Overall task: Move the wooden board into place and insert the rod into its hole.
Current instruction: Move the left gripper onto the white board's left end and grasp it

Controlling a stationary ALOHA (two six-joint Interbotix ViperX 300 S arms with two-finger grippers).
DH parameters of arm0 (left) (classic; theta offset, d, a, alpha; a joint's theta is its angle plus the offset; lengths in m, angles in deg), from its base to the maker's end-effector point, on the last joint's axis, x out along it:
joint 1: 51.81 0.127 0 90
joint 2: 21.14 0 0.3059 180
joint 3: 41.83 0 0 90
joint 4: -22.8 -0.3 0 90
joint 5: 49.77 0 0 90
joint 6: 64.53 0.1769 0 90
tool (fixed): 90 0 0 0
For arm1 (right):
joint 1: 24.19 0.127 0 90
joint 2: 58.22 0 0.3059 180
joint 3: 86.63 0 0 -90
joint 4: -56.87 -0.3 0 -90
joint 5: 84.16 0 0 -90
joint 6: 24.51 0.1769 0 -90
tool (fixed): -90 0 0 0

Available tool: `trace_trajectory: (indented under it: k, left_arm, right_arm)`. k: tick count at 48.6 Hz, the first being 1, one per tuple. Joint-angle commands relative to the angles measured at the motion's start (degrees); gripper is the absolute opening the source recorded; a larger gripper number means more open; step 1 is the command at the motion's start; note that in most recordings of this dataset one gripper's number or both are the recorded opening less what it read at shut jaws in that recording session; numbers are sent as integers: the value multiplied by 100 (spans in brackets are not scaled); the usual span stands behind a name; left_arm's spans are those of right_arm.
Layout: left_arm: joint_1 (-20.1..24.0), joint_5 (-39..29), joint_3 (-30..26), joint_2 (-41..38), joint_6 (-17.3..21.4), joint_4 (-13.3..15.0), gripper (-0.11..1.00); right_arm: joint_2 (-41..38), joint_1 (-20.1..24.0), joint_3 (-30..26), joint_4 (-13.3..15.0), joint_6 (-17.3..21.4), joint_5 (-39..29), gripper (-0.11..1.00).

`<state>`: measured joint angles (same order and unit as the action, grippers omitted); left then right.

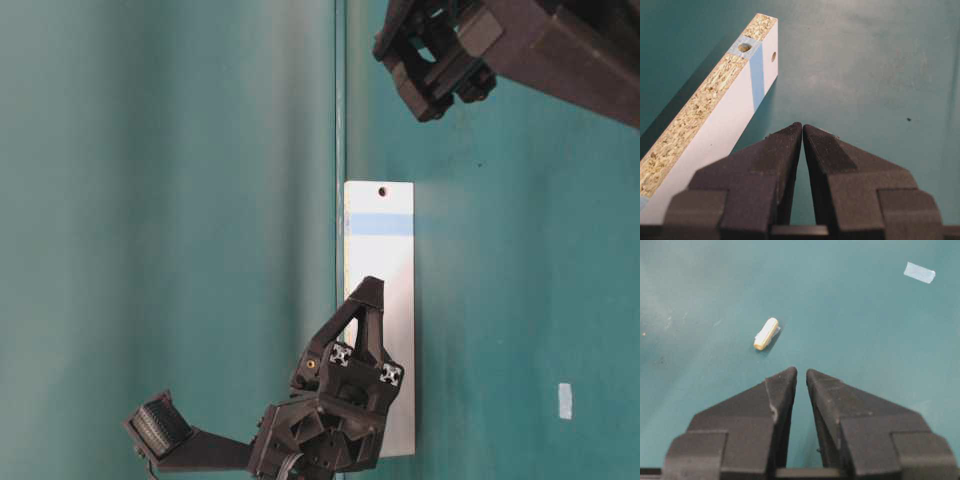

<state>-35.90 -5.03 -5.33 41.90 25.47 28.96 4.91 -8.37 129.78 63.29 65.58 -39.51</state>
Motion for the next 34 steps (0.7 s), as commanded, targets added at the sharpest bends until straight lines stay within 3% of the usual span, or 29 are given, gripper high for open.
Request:
trace_trajectory:
  k: [1,3,7,10,16,21,25,30,34]
  left_arm:
    - [-18,-281,-167,352,-9,-185,16]
    - [-26,-527,-220,422,9,-185,13]
    - [-26,-1090,-352,589,35,-202,0]
    - [-35,-1521,-466,721,62,-220,0]
    - [-35,-2303,-650,967,149,-229,2]
    - [-35,-2883,-721,1160,264,-229,23]
    - [-18,-3243,-747,1266,343,-229,49]
    - [9,-3630,-756,1371,448,-229,77]
    - [62,-3850,-756,1424,536,-229,90]
  right_arm:
    - [167,44,-88,9,62,35,24]
    - [264,35,-105,9,70,-53,22]
    - [501,44,-176,9,70,-369,7]
    - [703,44,-237,9,70,-738,0]
    - [1081,44,-360,9,79,-1582,-1]
    - [1274,44,-457,18,79,-2206,0]
    - [1389,44,-545,9,88,-2628,4]
    - [1433,44,-686,9,202,-3032,26]
    - [1433,44,-817,9,404,-3401,49]
